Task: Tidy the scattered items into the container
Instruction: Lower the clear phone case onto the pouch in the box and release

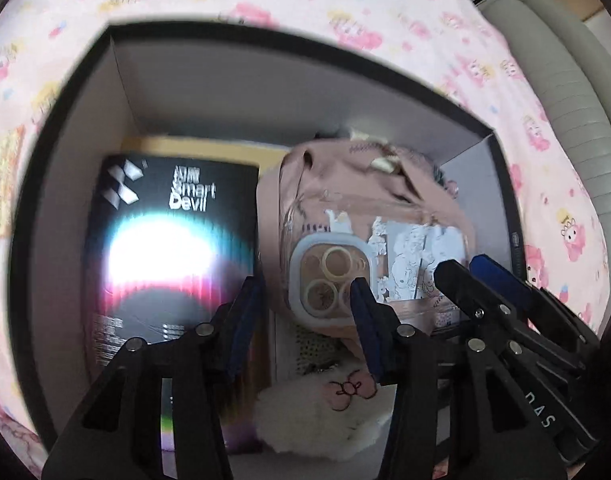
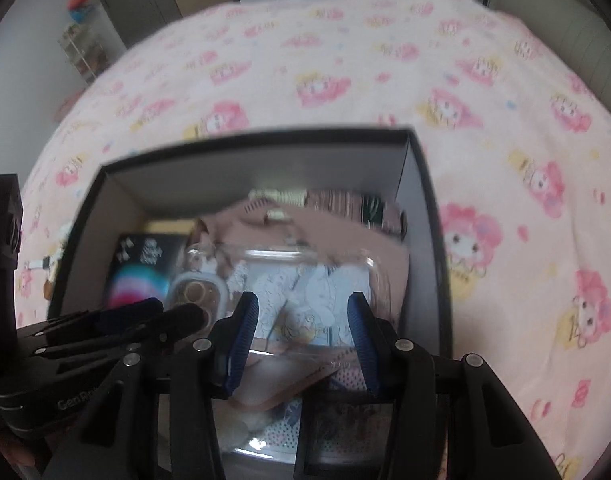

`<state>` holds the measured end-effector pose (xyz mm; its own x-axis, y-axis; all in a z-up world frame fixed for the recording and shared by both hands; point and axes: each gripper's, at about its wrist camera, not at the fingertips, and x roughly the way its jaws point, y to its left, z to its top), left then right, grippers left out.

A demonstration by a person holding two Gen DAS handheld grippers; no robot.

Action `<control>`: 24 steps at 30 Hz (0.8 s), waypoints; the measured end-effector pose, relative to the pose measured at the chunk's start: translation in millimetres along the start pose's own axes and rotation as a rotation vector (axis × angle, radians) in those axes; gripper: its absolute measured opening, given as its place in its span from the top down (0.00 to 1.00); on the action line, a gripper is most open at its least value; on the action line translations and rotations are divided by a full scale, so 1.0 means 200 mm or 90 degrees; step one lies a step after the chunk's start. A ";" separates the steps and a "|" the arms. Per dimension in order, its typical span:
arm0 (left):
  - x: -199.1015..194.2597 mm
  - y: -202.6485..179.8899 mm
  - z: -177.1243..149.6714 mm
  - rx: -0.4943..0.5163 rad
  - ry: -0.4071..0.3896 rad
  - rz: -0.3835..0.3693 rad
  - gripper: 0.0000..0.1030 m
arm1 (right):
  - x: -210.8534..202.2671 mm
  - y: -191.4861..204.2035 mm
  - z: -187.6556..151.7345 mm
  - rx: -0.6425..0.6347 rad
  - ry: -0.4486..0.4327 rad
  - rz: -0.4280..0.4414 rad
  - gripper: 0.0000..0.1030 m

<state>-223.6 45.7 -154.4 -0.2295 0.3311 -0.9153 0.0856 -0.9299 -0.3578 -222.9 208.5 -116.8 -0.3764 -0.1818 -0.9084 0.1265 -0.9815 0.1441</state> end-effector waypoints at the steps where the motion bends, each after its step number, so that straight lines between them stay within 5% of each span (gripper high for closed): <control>1: 0.00 0.00 0.00 -0.002 0.004 -0.005 0.56 | 0.01 -0.01 0.00 0.001 0.007 -0.011 0.59; 8: -0.11 -0.02 0.00 0.016 -0.050 -0.043 0.57 | -0.01 -0.01 0.01 0.000 -0.020 -0.026 0.59; 20: -0.05 0.01 0.01 -0.009 0.007 -0.035 0.57 | 0.06 0.02 0.00 -0.029 -0.003 -0.072 0.61; 24: -0.28 -0.03 -0.09 0.018 -0.068 -0.051 0.53 | -0.03 0.00 -0.03 0.030 -0.024 -0.018 0.61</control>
<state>-194.1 34.9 -105.0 -0.3364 0.3869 -0.8586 0.0359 -0.9058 -0.4222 -215.4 210.2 -113.5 -0.4143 -0.1552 -0.8968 0.0728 -0.9879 0.1373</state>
